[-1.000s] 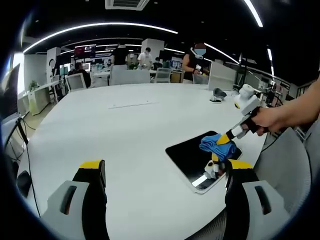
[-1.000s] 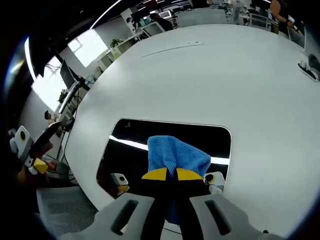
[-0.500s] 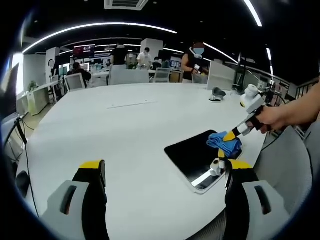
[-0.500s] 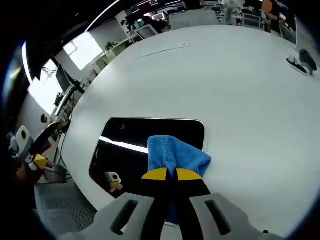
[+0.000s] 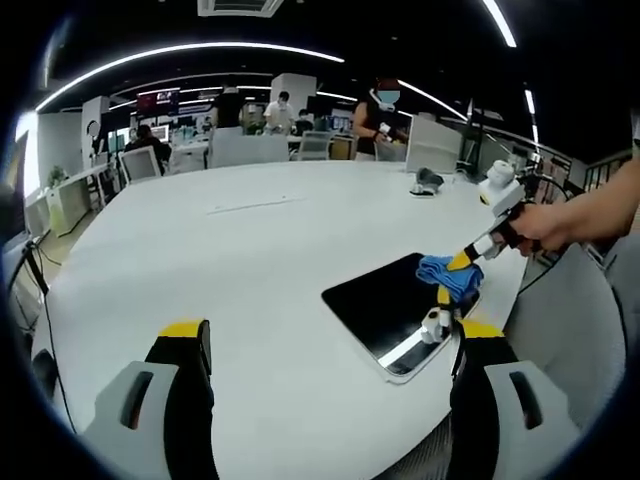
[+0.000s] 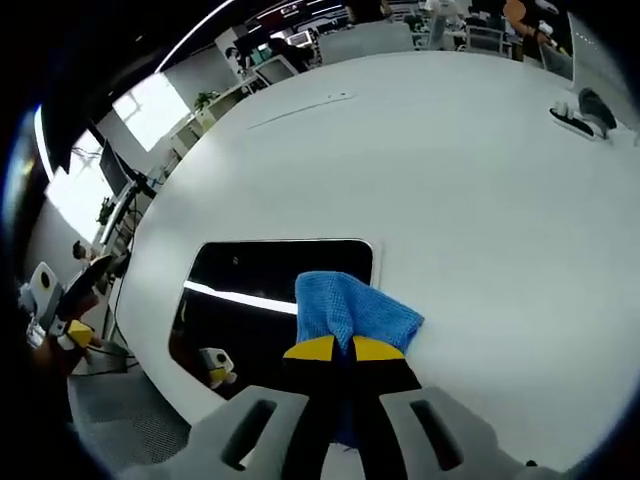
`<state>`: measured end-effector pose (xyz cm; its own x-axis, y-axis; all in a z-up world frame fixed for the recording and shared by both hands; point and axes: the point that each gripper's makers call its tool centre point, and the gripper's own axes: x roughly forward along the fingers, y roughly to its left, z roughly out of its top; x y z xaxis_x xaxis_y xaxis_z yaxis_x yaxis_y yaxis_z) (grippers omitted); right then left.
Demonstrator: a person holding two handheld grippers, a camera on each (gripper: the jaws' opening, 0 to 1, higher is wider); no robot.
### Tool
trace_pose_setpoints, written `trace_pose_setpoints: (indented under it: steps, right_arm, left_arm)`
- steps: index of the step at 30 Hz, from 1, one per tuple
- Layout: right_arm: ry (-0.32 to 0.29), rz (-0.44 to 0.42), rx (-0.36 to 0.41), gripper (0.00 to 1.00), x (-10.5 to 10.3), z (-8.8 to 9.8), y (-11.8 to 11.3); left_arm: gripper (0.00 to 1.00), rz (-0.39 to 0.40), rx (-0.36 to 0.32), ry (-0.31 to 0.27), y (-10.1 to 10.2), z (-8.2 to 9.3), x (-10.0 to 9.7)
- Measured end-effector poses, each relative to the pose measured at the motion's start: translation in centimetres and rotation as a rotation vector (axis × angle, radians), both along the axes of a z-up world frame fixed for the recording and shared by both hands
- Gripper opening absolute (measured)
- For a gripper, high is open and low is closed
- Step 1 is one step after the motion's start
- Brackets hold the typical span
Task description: Wipe the mirror surface with the cleaning cloth until all visible marks leave the cleaned area.
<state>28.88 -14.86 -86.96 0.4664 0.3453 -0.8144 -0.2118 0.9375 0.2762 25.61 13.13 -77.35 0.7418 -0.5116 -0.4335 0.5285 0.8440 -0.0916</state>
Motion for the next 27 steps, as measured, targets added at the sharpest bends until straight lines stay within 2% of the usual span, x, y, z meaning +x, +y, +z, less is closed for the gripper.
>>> trace_pose_setpoints:
  steps: [9,15,27]
  right_arm:
    - [-0.032,0.012,-0.04,0.0,0.0,-0.1,-0.1]
    - [-0.036,-0.008,-0.033,0.0,-0.2,-0.1,-0.1]
    - [-0.027,-0.026,-0.011,0.0,-2.2,-0.1,0.0]
  left_arm:
    - [0.99,0.011,0.011,-0.009,0.1,0.0,0.3]
    - [0.99,-0.002,0.012,-0.013,-0.6,0.1,0.4]
    - [0.99,0.003,0.022,-0.008,-0.4,-0.3,-0.3]
